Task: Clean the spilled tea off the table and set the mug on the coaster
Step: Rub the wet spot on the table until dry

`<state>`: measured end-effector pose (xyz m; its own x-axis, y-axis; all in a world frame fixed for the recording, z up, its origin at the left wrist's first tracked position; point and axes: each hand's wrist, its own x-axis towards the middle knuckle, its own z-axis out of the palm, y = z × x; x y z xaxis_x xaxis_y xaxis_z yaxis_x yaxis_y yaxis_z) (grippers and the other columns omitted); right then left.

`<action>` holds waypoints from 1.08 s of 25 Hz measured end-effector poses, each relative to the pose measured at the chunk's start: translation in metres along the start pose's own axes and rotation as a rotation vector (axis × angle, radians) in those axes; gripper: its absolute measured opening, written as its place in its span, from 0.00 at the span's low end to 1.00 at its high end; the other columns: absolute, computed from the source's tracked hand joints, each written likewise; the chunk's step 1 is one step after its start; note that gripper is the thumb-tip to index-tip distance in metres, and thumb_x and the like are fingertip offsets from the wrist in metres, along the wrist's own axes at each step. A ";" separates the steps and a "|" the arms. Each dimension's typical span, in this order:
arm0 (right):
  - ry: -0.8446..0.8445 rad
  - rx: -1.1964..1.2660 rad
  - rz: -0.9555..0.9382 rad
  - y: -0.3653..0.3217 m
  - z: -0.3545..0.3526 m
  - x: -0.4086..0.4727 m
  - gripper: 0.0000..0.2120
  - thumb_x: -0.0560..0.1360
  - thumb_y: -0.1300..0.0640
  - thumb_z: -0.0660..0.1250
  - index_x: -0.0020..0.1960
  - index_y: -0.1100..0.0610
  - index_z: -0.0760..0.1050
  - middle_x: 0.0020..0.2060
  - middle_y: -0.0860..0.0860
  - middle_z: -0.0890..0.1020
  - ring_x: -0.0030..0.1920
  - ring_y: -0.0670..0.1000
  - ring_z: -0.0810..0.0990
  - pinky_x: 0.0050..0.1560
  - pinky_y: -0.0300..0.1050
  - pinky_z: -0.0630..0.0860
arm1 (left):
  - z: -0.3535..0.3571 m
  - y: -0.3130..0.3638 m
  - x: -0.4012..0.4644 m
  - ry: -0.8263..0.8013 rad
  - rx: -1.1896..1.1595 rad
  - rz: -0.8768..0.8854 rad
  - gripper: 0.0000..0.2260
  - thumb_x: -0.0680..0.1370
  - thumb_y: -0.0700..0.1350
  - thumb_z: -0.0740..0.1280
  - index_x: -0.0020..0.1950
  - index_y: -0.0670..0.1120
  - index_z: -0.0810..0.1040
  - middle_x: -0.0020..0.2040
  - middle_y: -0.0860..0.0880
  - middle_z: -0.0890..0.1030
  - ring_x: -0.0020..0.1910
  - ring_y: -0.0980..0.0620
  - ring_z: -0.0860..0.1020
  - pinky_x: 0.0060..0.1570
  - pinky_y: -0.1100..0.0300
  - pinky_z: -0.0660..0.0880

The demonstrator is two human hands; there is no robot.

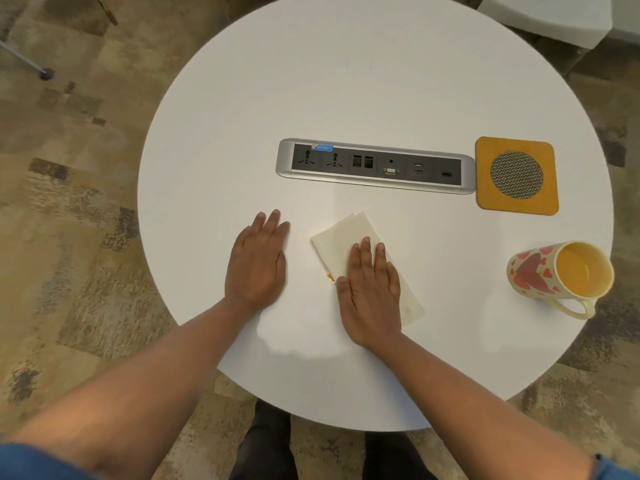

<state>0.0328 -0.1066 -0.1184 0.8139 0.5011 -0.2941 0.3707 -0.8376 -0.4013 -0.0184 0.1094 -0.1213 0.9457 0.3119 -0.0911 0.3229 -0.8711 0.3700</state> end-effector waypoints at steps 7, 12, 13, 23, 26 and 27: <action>-0.086 -0.049 0.016 -0.019 0.005 -0.002 0.33 0.81 0.45 0.42 0.80 0.56 0.35 0.80 0.53 0.35 0.77 0.52 0.27 0.78 0.56 0.36 | 0.006 -0.004 0.001 0.023 0.044 -0.007 0.25 0.77 0.42 0.57 0.75 0.44 0.73 0.79 0.45 0.69 0.80 0.43 0.64 0.76 0.45 0.62; -0.039 -0.101 -0.033 -0.019 0.000 0.005 0.31 0.82 0.43 0.45 0.79 0.60 0.51 0.81 0.55 0.45 0.80 0.55 0.39 0.73 0.58 0.53 | 0.005 -0.003 0.002 0.017 0.046 -0.011 0.25 0.77 0.44 0.56 0.74 0.45 0.73 0.79 0.45 0.69 0.80 0.43 0.63 0.75 0.45 0.63; 0.011 -0.140 -0.075 -0.016 -0.003 0.010 0.29 0.82 0.45 0.47 0.77 0.61 0.58 0.81 0.57 0.50 0.81 0.57 0.44 0.71 0.58 0.56 | 0.004 -0.003 0.002 0.013 0.049 -0.015 0.25 0.77 0.44 0.56 0.74 0.45 0.73 0.79 0.45 0.69 0.80 0.43 0.63 0.75 0.45 0.63; 0.001 -0.244 -0.247 0.002 -0.001 0.031 0.28 0.83 0.48 0.48 0.80 0.57 0.52 0.81 0.54 0.54 0.81 0.55 0.49 0.78 0.55 0.53 | 0.003 0.001 0.004 0.023 0.060 -0.033 0.24 0.76 0.42 0.59 0.73 0.45 0.73 0.78 0.45 0.69 0.79 0.42 0.64 0.74 0.47 0.60; 0.005 -0.260 -0.263 0.003 0.000 0.032 0.29 0.83 0.47 0.49 0.80 0.58 0.52 0.81 0.54 0.54 0.81 0.55 0.48 0.78 0.55 0.52 | 0.003 0.001 0.004 0.033 0.061 -0.030 0.25 0.76 0.41 0.59 0.74 0.44 0.73 0.78 0.45 0.69 0.79 0.41 0.64 0.74 0.47 0.61; 0.006 -0.266 -0.268 0.002 0.001 0.032 0.29 0.83 0.47 0.49 0.80 0.58 0.52 0.81 0.55 0.54 0.81 0.55 0.48 0.78 0.55 0.52 | 0.003 0.001 0.004 0.040 0.059 -0.030 0.25 0.76 0.41 0.59 0.74 0.44 0.73 0.78 0.45 0.70 0.79 0.41 0.64 0.74 0.46 0.61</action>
<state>0.0597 -0.0923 -0.1293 0.6749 0.7093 -0.2034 0.6732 -0.7047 -0.2239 -0.0143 0.1090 -0.1242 0.9337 0.3523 -0.0644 0.3541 -0.8814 0.3127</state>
